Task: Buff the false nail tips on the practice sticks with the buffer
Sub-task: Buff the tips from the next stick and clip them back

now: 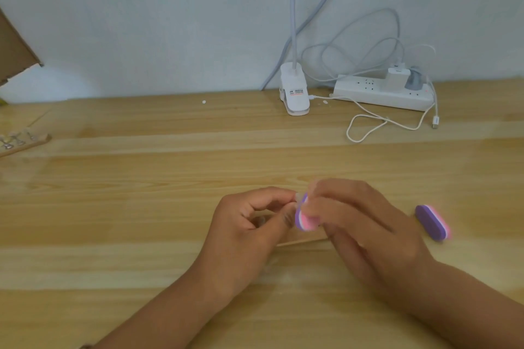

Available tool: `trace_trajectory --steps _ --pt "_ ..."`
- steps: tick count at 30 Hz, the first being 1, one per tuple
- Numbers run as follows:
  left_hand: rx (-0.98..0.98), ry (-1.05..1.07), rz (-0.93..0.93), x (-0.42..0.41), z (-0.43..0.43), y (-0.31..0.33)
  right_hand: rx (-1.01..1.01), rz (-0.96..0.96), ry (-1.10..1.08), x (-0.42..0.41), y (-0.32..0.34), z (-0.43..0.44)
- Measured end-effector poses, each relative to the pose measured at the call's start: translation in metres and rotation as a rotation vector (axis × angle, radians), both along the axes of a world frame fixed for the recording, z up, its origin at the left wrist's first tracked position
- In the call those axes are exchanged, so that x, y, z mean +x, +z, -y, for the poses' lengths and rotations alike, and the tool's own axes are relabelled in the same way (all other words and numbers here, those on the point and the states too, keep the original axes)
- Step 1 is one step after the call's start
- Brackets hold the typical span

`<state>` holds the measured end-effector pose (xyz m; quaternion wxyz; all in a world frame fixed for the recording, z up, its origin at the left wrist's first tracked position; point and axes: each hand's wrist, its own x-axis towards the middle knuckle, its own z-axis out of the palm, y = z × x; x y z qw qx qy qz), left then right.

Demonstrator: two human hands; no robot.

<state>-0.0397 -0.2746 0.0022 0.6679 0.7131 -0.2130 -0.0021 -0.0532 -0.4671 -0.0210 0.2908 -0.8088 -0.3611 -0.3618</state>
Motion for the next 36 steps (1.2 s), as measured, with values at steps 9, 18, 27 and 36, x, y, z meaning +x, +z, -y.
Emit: trace_trajectory --steps 9,18,27,36 --pt "-0.080 -0.030 -0.030 0.001 -0.001 -0.003 0.022 0.037 -0.011 0.001 -0.001 -0.001" --pt "-0.049 -0.027 -0.008 0.002 -0.002 -0.002 0.114 0.017 -0.118 0.006 0.000 0.002" --pt "0.041 0.011 0.010 0.000 0.001 0.000 0.021 0.025 0.015 0.001 -0.001 -0.002" --pt "0.092 0.076 0.127 0.001 0.000 -0.002 -0.001 -0.029 0.061 0.004 -0.002 0.002"
